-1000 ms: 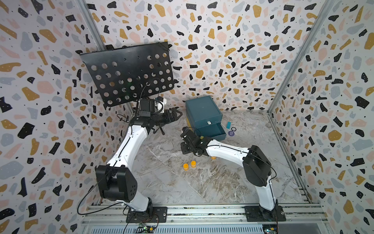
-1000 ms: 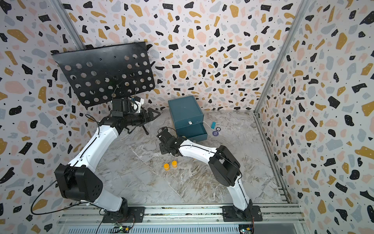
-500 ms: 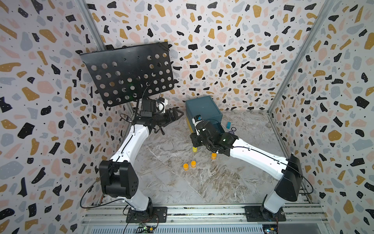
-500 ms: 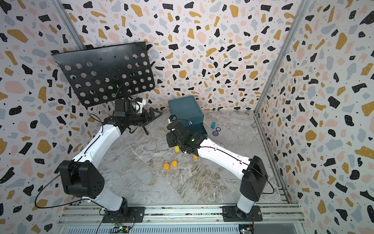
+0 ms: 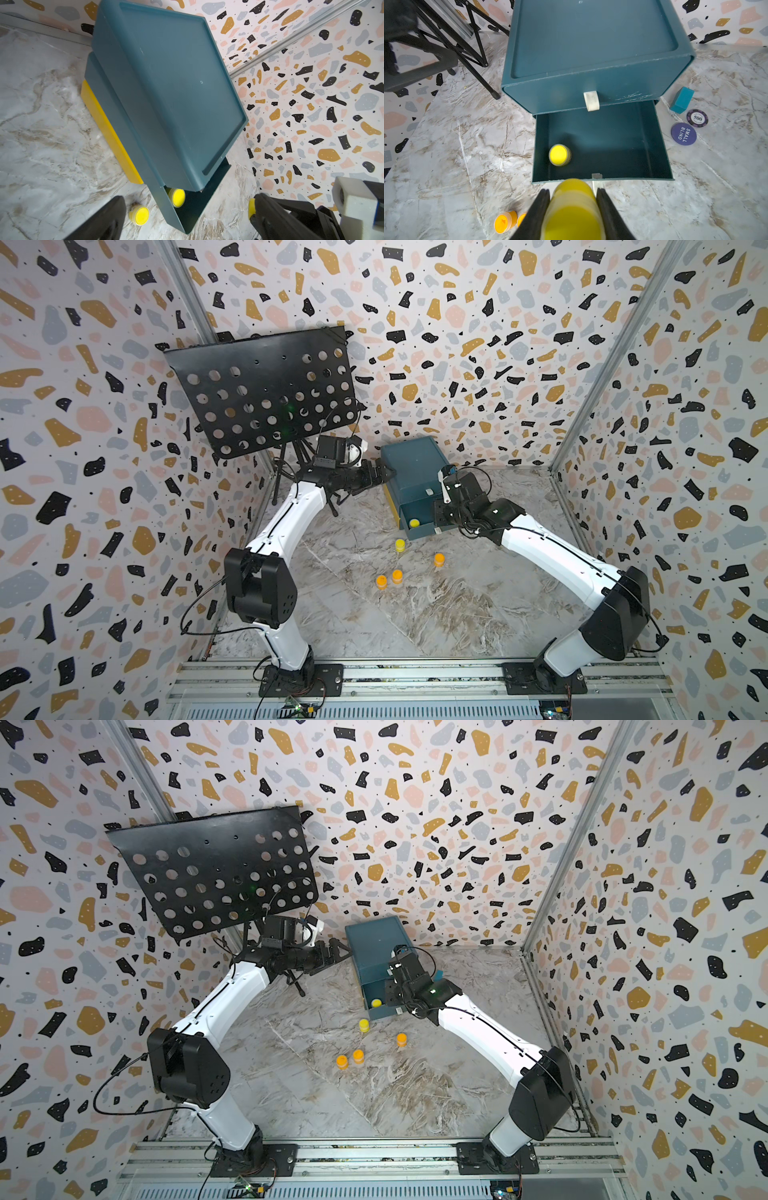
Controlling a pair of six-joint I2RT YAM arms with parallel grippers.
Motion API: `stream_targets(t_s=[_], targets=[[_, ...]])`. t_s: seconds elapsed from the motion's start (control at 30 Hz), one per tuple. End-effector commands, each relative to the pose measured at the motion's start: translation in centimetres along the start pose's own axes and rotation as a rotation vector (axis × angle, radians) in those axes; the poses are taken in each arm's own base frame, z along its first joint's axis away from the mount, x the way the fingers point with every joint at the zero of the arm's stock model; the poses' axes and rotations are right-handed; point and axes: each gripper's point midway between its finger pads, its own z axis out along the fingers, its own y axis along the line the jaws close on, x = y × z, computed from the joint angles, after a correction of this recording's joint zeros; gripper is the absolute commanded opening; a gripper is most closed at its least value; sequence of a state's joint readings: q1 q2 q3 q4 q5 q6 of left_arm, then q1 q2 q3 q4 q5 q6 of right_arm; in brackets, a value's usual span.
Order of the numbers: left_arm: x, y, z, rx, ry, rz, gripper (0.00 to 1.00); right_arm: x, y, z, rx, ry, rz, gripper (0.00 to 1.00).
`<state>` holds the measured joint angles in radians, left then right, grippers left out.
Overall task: Put the paint cans in the drawer according to color
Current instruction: Place the paint can in the drawer.
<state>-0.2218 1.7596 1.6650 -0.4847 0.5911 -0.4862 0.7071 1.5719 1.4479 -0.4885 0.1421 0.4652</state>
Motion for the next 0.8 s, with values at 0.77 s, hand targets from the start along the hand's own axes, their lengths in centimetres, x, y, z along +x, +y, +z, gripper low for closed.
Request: stream_targets(t_s=[0.77], targets=[[0.4,2.8,3.9,-0.018,0.065,-0.064,1.0,0.1,-0.1,5.6,0.048,0.098,-0.089,0.28]])
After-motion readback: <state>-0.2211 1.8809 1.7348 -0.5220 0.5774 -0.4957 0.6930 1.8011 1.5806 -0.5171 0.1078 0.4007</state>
